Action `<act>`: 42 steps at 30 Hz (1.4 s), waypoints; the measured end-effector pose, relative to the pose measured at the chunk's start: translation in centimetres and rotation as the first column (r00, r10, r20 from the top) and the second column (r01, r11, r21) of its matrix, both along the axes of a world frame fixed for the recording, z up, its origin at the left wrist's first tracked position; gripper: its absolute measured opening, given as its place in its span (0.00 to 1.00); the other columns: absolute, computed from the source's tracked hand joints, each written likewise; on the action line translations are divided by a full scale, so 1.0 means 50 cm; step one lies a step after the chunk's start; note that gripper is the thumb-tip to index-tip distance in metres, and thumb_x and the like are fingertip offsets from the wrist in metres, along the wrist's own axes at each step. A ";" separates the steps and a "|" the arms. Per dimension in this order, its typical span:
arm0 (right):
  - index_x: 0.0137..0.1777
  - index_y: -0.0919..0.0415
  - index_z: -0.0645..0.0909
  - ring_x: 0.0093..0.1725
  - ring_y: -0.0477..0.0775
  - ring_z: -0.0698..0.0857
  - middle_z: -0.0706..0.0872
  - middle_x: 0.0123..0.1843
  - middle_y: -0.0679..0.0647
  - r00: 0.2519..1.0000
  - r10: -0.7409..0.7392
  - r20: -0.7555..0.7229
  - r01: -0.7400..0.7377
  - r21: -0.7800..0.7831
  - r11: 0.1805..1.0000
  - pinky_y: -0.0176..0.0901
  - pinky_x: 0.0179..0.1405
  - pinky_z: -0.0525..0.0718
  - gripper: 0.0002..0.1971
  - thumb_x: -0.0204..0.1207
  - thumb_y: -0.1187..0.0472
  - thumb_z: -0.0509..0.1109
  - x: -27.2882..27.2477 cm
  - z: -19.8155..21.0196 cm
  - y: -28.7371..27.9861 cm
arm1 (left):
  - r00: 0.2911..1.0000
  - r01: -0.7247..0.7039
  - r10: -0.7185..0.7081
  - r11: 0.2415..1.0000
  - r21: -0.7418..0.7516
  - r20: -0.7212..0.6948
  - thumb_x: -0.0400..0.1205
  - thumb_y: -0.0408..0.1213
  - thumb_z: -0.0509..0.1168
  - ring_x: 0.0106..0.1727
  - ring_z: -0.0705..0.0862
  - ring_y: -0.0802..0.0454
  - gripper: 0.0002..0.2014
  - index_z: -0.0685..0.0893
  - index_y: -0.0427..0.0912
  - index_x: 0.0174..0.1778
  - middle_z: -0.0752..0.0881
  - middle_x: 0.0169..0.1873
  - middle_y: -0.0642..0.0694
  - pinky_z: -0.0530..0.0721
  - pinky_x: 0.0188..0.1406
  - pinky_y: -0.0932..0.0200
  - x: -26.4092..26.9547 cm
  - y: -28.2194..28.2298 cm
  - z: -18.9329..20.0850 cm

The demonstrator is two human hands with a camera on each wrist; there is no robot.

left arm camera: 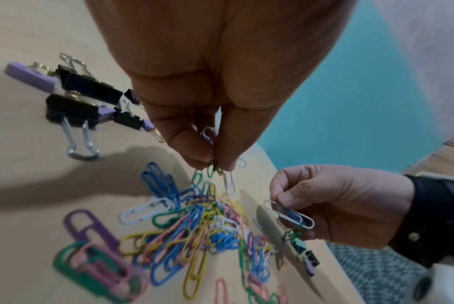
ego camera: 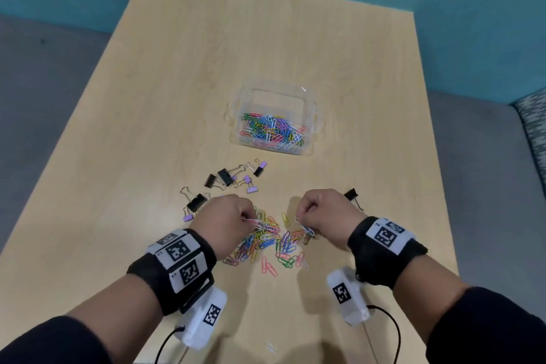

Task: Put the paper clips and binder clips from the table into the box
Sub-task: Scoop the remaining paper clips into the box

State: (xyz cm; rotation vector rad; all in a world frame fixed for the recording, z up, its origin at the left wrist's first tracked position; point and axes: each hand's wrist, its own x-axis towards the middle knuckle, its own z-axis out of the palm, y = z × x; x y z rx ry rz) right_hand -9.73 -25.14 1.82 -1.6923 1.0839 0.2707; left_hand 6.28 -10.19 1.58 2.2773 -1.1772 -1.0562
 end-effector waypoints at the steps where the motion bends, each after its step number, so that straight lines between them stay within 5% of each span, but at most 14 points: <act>1: 0.33 0.62 0.82 0.17 0.47 0.73 0.80 0.23 0.53 1.000 -0.026 0.013 0.025 0.052 0.998 0.34 0.18 0.71 0.08 0.68 0.74 0.69 0.003 0.010 -0.007 | 0.999 -0.016 0.016 1.000 -0.001 -0.028 0.75 0.39 0.70 0.39 0.82 0.56 0.02 0.87 0.50 0.37 0.85 0.36 0.53 0.79 0.40 0.59 0.006 -0.004 0.004; 4: 0.39 0.64 0.81 0.15 0.51 0.72 0.79 0.27 0.62 0.998 -0.060 -0.002 0.060 0.148 0.987 0.30 0.13 0.66 0.04 0.71 0.72 0.69 0.015 0.030 -0.035 | 0.986 -0.091 0.088 0.996 -0.020 -0.140 0.73 0.39 0.72 0.29 0.81 0.56 0.04 0.87 0.47 0.33 0.85 0.28 0.52 0.81 0.34 0.58 0.027 -0.027 0.015; 8: 0.32 0.59 0.82 0.20 0.55 0.76 0.80 0.27 0.63 0.990 -0.130 0.047 0.120 0.184 0.976 0.44 0.24 0.72 0.09 0.69 0.72 0.71 0.043 0.036 -0.078 | 0.943 -0.222 0.196 0.972 -0.071 -0.270 0.73 0.32 0.73 0.18 0.76 0.56 0.05 0.86 0.41 0.32 0.82 0.18 0.52 0.76 0.23 0.61 0.068 -0.086 0.040; 10: 0.33 0.61 0.81 0.20 0.53 0.75 0.79 0.27 0.60 0.978 -0.181 0.101 0.159 0.191 0.969 0.40 0.20 0.76 0.10 0.70 0.75 0.71 0.068 0.051 -0.102 | 0.938 -0.259 0.223 0.960 -0.110 -0.266 0.73 0.29 0.73 0.17 0.76 0.55 0.04 0.86 0.37 0.33 0.82 0.19 0.47 0.77 0.22 0.60 0.095 -0.125 0.058; 14: 0.32 0.58 0.80 0.23 0.49 0.77 0.80 0.28 0.56 0.948 -0.256 0.191 0.235 0.127 0.964 0.38 0.21 0.80 0.12 0.71 0.74 0.70 0.134 0.083 -0.158 | 0.952 -0.287 0.256 0.937 -0.199 -0.166 0.72 0.28 0.73 0.21 0.80 0.55 0.06 0.85 0.41 0.31 0.83 0.23 0.47 0.83 0.26 0.60 0.146 -0.210 0.081; 20: 0.36 0.60 0.81 0.28 0.51 0.81 0.82 0.33 0.58 0.928 -0.259 0.269 0.264 0.019 0.964 0.48 0.34 0.87 0.08 0.73 0.72 0.68 0.211 0.102 -0.184 | 0.969 -0.241 0.223 0.947 -0.214 -0.105 0.71 0.33 0.74 0.30 0.85 0.47 0.05 0.86 0.46 0.33 0.86 0.28 0.48 0.88 0.42 0.47 0.160 -0.272 0.084; 24: 0.47 0.57 0.83 0.43 0.56 0.84 0.84 0.40 0.50 0.957 -0.132 0.256 0.185 -0.191 0.964 0.56 0.49 0.88 0.05 0.74 0.66 0.70 0.176 0.092 -0.170 | 0.974 -0.223 0.228 0.943 -0.247 -0.009 0.76 0.35 0.69 0.41 0.87 0.46 0.08 0.87 0.46 0.49 0.89 0.43 0.47 0.85 0.50 0.49 0.163 -0.222 0.080; 27: 0.51 0.56 0.83 0.41 0.51 0.82 0.84 0.40 0.46 0.979 0.013 0.202 0.049 -0.301 0.952 0.50 0.49 0.83 0.08 0.74 0.65 0.69 0.094 0.072 -0.117 | 0.980 -0.183 0.197 0.954 -0.238 0.036 0.77 0.36 0.68 0.40 0.87 0.49 0.09 0.87 0.46 0.52 0.88 0.43 0.49 0.84 0.45 0.55 0.127 -0.126 0.087; 30: 0.60 0.54 0.81 0.48 0.50 0.83 0.84 0.52 0.50 0.983 0.183 0.002 -0.171 -0.341 0.924 0.43 0.52 0.79 0.14 0.74 0.60 0.69 -0.008 0.041 -0.028 | 0.992 -0.036 0.052 0.990 -0.135 0.114 0.76 0.39 0.68 0.45 0.84 0.51 0.11 0.86 0.47 0.53 0.85 0.46 0.50 0.79 0.48 0.58 0.055 -0.001 0.060; 33: 0.73 0.48 0.68 0.55 0.49 0.80 0.72 0.63 0.48 0.929 0.317 -0.189 -0.363 -0.308 0.880 0.43 0.55 0.78 0.27 0.73 0.51 0.67 -0.093 0.010 0.063 | 0.994 -0.010 0.010 1.000 0.002 0.110 0.76 0.44 0.67 0.45 0.82 0.55 0.15 0.81 0.50 0.59 0.76 0.49 0.54 0.78 0.49 0.58 -0.021 0.115 0.013; 37: 0.79 0.44 0.54 0.63 0.53 0.73 0.61 0.65 0.47 0.932 0.281 -0.227 -0.346 -0.342 0.874 0.46 0.58 0.80 0.40 0.68 0.50 0.69 -0.134 -0.019 0.147 | 0.989 0.017 -0.026 0.998 0.063 0.146 0.72 0.41 0.70 0.52 0.78 0.48 0.31 0.70 0.50 0.72 0.70 0.54 0.52 0.74 0.47 0.61 -0.080 0.176 -0.032; 42: 0.78 0.45 0.54 0.61 0.55 0.68 0.62 0.64 0.49 0.956 0.244 -0.165 -0.294 -0.464 0.836 0.43 0.59 0.76 0.41 0.70 0.52 0.73 -0.092 -0.042 0.178 | 0.977 0.028 -0.025 1.000 -0.012 0.210 0.73 0.40 0.70 0.53 0.73 0.50 0.38 0.60 0.52 0.77 0.68 0.55 0.52 0.77 0.52 0.58 -0.090 0.138 -0.058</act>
